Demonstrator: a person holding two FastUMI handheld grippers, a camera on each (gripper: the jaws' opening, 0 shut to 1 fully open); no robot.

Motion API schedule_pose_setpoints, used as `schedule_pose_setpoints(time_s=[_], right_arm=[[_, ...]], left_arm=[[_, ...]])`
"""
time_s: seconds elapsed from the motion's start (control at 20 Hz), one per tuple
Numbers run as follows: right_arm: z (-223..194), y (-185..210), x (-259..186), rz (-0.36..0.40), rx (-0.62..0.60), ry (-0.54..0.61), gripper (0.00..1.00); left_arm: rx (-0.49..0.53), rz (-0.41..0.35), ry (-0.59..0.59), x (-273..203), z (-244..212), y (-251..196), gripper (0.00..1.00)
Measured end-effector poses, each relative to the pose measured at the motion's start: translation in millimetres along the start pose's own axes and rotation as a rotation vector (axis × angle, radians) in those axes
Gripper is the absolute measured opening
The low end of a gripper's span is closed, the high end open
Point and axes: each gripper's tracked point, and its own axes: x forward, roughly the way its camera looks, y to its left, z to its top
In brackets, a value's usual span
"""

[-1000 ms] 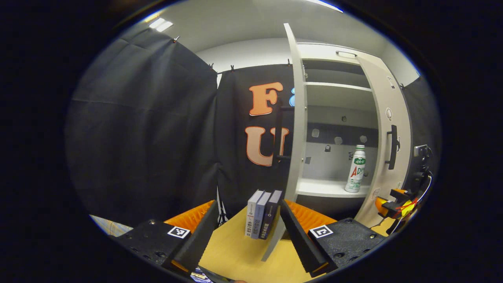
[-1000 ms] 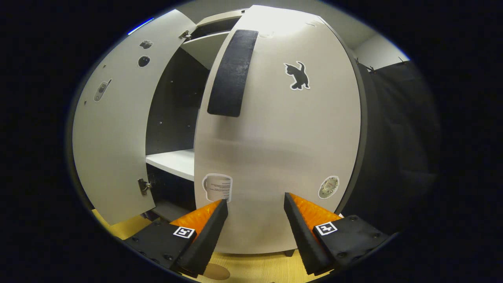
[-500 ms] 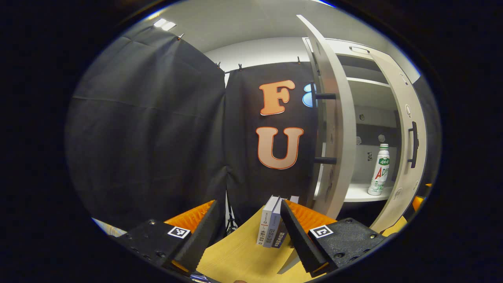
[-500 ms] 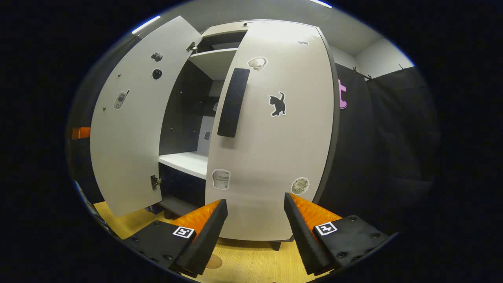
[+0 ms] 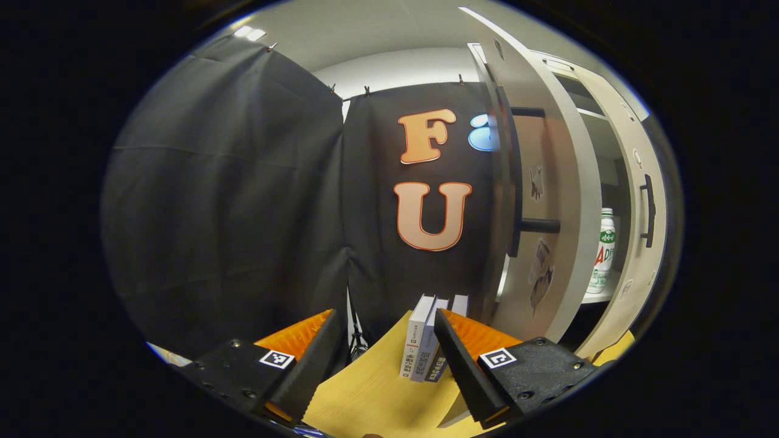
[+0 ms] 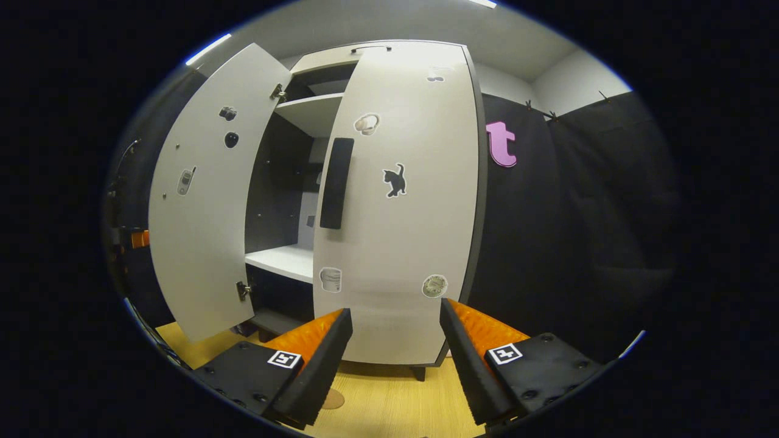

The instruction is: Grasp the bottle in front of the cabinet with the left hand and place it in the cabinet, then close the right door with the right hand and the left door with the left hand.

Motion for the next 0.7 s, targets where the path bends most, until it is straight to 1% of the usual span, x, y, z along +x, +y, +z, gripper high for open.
schedule_pose_setpoints(time_s=[0.15, 0.2, 0.25, 0.3, 0.35, 0.45, 0.5, 0.55, 0.65, 0.7], right_arm=[[1, -8, -3, -0.021, 0.008, -0.003, 0.95], [2, -9, -4, -0.027, 0.007, -0.004, 0.95], [1, -11, -5, -0.03, 0.007, -0.005, 0.95], [1, -12, -6, -0.034, 0.008, -0.005, 0.95], [1, -13, -8, -0.038, 0.01, -0.007, 0.95], [0, -16, -10, -0.044, 0.02, -0.006, 0.95], [1, -17, -12, -0.046, 0.024, -0.008, 0.95], [2, -17, -11, -0.048, 0.024, -0.01, 0.95], [3, -18, -12, -0.048, 0.023, -0.014, 0.95], [4, -18, -13, -0.05, 0.024, -0.017, 0.95]], left_arm=[[0.0, -0.031, 0.009, 0, -3, -12, 0.93], [0.002, -0.048, 0.011, -1, -3, -18, 0.95], [0.014, -0.048, 0.008, -1, -3, -19, 0.95], [0.028, -0.05, 0.004, -1, -2, -19, 0.92], [0.031, -0.052, 0.005, -2, -2, -20, 0.94], [0.027, -0.065, 0.019, -6, -4, -23, 0.95], [0.022, -0.065, 0.022, -6, -4, -24, 0.91], [0.018, -0.066, 0.027, -8, -5, -25, 0.95], [0.013, -0.073, 0.036, -12, -9, -32, 0.94], [0.015, -0.082, 0.04, -14, -11, -37, 0.91]])
